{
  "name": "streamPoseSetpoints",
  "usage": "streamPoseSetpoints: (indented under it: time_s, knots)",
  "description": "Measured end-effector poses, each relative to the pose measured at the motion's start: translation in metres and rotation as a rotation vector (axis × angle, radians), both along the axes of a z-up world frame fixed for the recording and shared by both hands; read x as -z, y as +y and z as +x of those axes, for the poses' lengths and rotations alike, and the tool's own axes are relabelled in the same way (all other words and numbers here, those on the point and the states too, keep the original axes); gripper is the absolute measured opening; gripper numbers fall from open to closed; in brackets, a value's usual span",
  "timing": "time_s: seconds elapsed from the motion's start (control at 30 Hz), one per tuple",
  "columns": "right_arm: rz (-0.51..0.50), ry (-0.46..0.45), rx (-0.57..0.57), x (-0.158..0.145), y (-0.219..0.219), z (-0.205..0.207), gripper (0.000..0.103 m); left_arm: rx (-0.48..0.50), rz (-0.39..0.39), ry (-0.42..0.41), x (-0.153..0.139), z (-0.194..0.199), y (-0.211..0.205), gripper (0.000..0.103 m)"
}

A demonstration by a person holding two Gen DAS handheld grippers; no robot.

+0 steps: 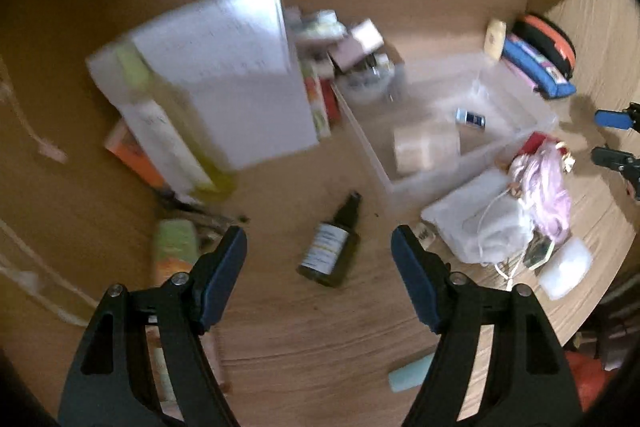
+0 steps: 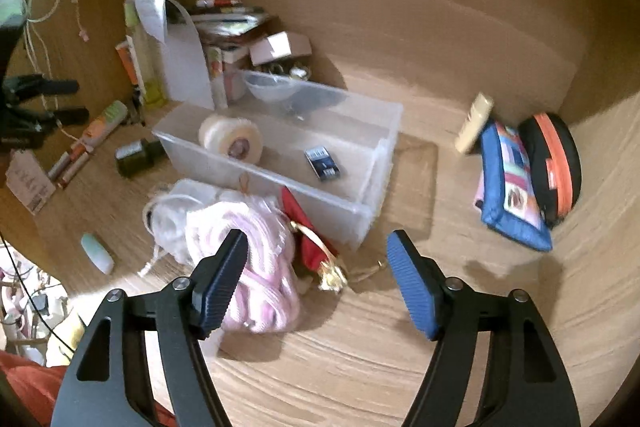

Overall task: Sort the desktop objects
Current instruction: 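Grasp the dark green spray bottle with the left tool while the right tool approaches the red pouch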

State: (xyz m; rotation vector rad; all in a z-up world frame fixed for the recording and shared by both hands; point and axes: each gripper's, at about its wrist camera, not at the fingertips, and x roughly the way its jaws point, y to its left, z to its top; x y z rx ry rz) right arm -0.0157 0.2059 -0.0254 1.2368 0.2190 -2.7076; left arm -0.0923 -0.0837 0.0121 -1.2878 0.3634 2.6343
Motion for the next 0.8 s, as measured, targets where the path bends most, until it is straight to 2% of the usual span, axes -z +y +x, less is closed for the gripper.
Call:
streamPoseSetpoints:
  time_s: [0.1, 0.23, 0.5, 0.6, 0.67, 0.7, 0.77, 0.8]
  knots:
    - [-0.005, -0.028, 0.007, 0.01, 0.005, 0.0, 0.069, -0.024, 0.007, -0.048, 0.024, -0.015, 0.003, 0.074]
    - [0.012, -0.059, 0.012, 0.027, 0.01, 0.0, 0.069, -0.064, -0.021, -0.1, 0.05, -0.032, 0.004, 0.074]
    - [0.001, -0.109, -0.022, 0.049, 0.014, -0.02, 0.067, -0.06, -0.053, -0.152, 0.079, -0.04, 0.008, 0.074]
    - [0.008, -0.095, -0.038, 0.051, 0.01, -0.027, 0.064, -0.063, -0.055, -0.159, 0.083, -0.041, 0.009, 0.067]
    - [0.016, -0.087, -0.05, 0.05, 0.008, -0.031, 0.05, -0.066, -0.043, -0.163, 0.086, -0.042, 0.008, 0.062]
    - [0.013, -0.09, -0.058, 0.051, 0.007, -0.033, 0.047, -0.068, -0.045, -0.165, 0.087, -0.042, 0.007, 0.059]
    - [0.001, -0.098, -0.066, 0.053, 0.008, -0.037, 0.034, -0.069, -0.04, -0.167, 0.089, -0.043, 0.007, 0.056]
    - [-0.005, -0.107, -0.07, 0.054, 0.008, -0.039, 0.031, -0.07, -0.033, -0.164, 0.089, -0.043, 0.007, 0.055]
